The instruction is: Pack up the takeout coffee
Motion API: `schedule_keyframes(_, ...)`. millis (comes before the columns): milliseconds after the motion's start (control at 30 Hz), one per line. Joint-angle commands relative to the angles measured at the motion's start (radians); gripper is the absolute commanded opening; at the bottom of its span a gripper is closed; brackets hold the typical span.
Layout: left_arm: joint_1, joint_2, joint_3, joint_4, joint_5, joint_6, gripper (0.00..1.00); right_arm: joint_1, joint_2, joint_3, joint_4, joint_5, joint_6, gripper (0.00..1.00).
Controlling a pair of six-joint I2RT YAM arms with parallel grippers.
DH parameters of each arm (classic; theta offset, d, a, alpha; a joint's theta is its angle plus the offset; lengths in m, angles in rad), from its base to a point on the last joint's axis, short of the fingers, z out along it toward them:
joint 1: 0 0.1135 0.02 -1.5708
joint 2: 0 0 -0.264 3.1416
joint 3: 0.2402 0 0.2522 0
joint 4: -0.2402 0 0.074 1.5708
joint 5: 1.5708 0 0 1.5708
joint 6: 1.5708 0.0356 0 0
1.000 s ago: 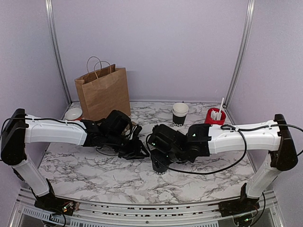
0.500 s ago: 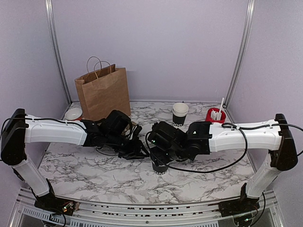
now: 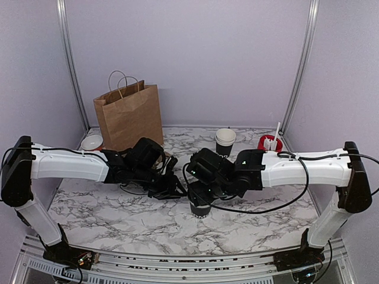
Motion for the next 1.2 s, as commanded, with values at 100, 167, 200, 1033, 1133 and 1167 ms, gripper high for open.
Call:
schedule_keyframes(100,-0.003,-0.015,0.012,0.007,0.006,0.017,0.29,-0.009,0.012,-0.012,0.021,-0.038,-0.004,0.73)
schedule_keyframes(167,-0.003,-0.015,0.012,0.006,0.005,0.016,0.29,-0.009,0.011,-0.014,0.011,-0.033,0.000,0.73)
schedule_keyframes(200,-0.003,-0.014,0.012,0.006,0.006,0.016,0.29,-0.008,0.011,-0.012,-0.001,-0.026,0.005,0.73)
schedule_keyframes(1033,-0.003,-0.007,0.017,0.008,0.009,0.019,0.29,0.001,0.016,0.004,-0.011,-0.014,0.003,0.73)
schedule_keyframes(1133,-0.003,-0.006,0.017,0.008,0.011,0.018,0.29,-0.007,0.015,-0.008,-0.006,-0.020,0.006,0.73)
schedule_keyframes(1167,-0.003,-0.005,0.017,0.008,0.010,0.019,0.29,-0.006,0.016,-0.011,-0.005,-0.021,0.006,0.73)
